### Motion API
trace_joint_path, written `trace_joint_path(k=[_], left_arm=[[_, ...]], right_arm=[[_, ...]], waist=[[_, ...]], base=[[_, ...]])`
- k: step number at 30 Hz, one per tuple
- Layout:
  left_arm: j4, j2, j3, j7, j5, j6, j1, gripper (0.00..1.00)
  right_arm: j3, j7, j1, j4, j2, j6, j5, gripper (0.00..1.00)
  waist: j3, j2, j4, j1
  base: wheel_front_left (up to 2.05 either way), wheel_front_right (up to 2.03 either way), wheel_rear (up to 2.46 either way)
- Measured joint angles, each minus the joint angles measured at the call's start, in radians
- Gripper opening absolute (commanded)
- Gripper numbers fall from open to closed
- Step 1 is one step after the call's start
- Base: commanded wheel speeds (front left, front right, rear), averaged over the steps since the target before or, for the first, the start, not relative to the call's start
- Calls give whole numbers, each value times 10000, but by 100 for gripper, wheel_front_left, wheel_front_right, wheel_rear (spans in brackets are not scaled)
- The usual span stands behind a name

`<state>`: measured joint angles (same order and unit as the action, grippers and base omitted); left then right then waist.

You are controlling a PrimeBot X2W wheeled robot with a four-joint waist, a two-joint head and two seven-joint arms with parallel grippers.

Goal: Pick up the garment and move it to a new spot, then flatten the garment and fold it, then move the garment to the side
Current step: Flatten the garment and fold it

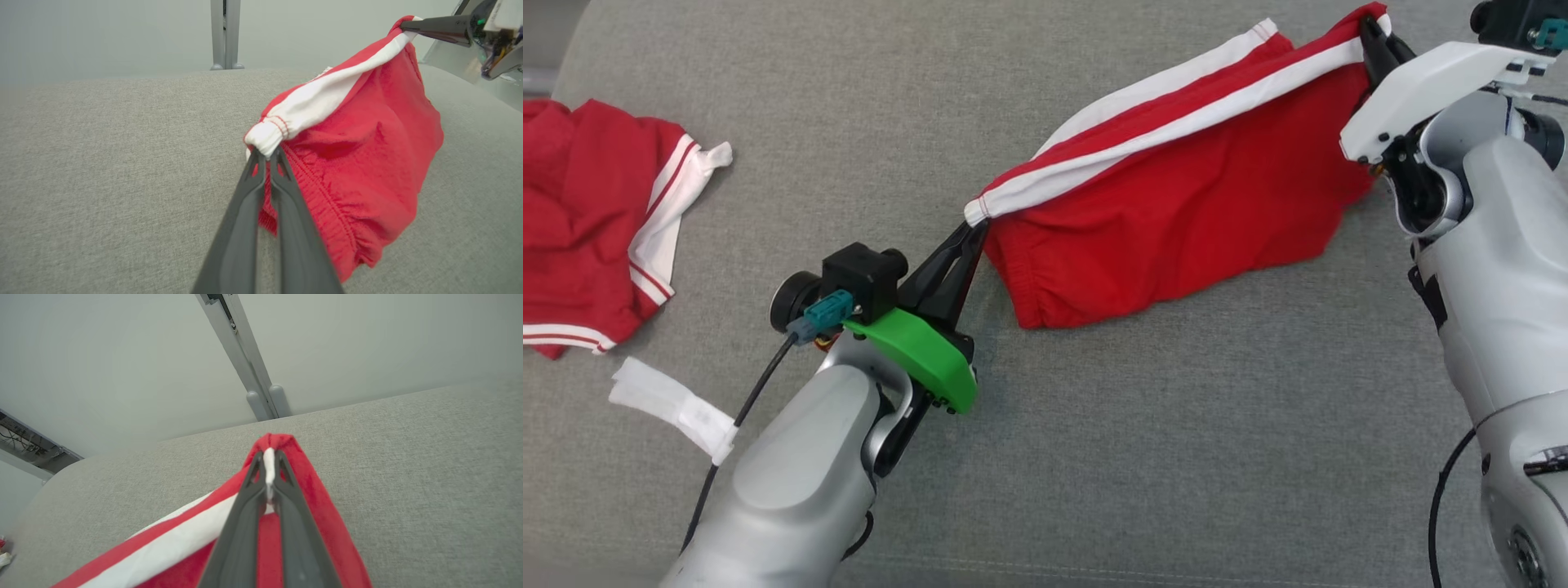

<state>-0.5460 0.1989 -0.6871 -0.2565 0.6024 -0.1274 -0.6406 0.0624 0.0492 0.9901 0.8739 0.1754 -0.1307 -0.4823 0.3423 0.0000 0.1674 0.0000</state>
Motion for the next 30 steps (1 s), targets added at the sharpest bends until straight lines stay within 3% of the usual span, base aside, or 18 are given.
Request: trace_joint_path(k=[7,8,9,10,11,21,30], left_arm=[[-573,-347,-535,-46,316,-12,-670,0],[-585,-359,-529,-46,334,-12,-709,0],[-589,-380,-499,-48,359,-13,-734,8],[-585,-420,-422,-48,359,-13,-744,39],[-593,-441,-339,-50,322,-13,-744,100],[35,-387,685,-59,-460,-13,521,100],[2280,-364,3241,-77,-1722,514,2325,100]], right_arm=[[428,-907,1071,1524,-102,0,272,2],[489,-1043,1162,1691,-107,0,270,45],[560,-1110,1222,1820,-117,0,268,100],[629,-1162,1266,1967,-134,2,222,100],[748,-1271,1268,2069,-151,0,174,100],[2322,-1829,568,2240,428,0,-224,100],[3041,-1871,-35,2675,1467,0,-711,100]], waist=[[563,0,482,0],[617,0,529,0],[649,0,563,0],[674,0,601,0],[678,0,625,0],[59,0,577,0],[-362,0,731,0]], base=[[0,0,0],[0,0,0],[0,0,0],[0,0,0],[0,0,0],[0,0,0],[0,0,0]])
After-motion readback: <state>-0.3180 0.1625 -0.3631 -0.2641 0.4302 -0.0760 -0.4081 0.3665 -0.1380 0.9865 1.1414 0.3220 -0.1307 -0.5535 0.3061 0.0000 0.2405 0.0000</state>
